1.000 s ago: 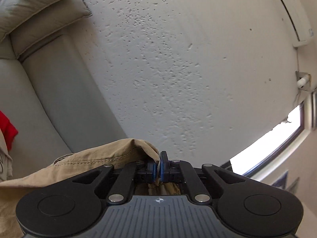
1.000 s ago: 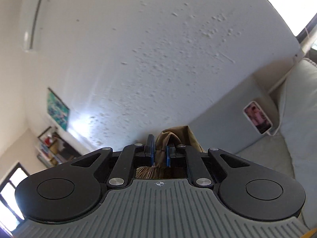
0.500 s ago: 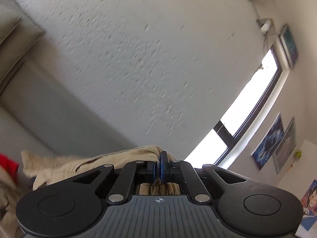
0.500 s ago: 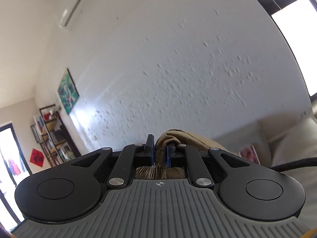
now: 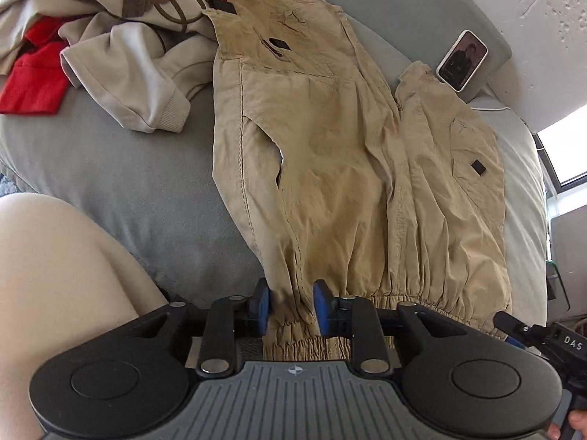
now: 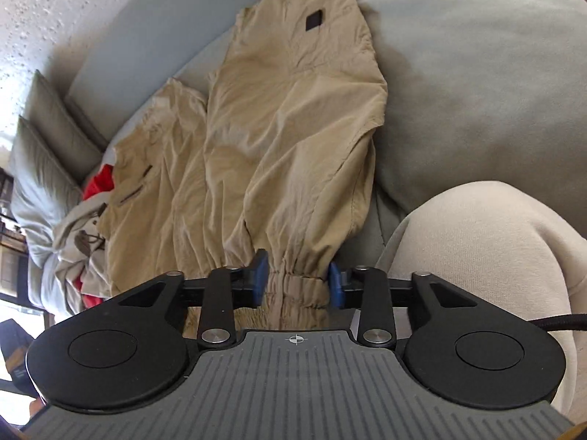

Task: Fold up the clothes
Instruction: 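Lay the trousers flat on the sofa and open both grippers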

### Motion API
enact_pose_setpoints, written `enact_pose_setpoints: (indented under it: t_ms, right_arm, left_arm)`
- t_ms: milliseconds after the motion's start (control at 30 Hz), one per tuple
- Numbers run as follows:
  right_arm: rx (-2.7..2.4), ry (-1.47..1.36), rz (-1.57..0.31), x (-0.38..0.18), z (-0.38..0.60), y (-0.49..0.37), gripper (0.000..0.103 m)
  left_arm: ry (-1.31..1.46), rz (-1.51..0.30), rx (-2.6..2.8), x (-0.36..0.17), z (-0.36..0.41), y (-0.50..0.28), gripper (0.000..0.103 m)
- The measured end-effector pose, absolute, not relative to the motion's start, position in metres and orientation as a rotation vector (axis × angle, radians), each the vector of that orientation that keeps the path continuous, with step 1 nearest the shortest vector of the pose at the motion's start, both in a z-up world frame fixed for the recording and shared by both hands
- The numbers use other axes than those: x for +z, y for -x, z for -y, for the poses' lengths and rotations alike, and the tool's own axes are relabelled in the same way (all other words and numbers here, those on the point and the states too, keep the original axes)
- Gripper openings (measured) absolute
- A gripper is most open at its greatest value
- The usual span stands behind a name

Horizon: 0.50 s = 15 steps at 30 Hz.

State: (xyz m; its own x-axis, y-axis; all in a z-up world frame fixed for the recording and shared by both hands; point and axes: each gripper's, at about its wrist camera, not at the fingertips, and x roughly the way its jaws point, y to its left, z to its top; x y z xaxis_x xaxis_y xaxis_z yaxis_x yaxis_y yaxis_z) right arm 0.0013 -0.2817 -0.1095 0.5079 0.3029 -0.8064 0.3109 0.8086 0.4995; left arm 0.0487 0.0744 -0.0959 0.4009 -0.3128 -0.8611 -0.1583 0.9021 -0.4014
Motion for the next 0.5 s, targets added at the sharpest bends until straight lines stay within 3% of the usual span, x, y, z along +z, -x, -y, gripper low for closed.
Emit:
enact_pose_setpoints:
  t_ms: [200, 300, 500]
  right_arm:
    - [-0.029, -0.588, -1.038, -0.069, 0.274, 0.014, 0.043]
    - [-0.012, -0.581, -0.995, -0.058, 0.278, 0.023, 0.048]
    - [-0.022, -0.656, -0.943, -0.055, 0.305, 0.007, 0.048]
  left_arm:
    - [0.353, -1.072, -0.045, -0.069, -0.076, -0.022, 0.045]
    - [0.351, -1.015, -0.005, -0.061, -0.086, -0.01, 0.045]
    - [0.327, -0.919, -0.132, -0.045, -0.073, -0.019, 0.024]
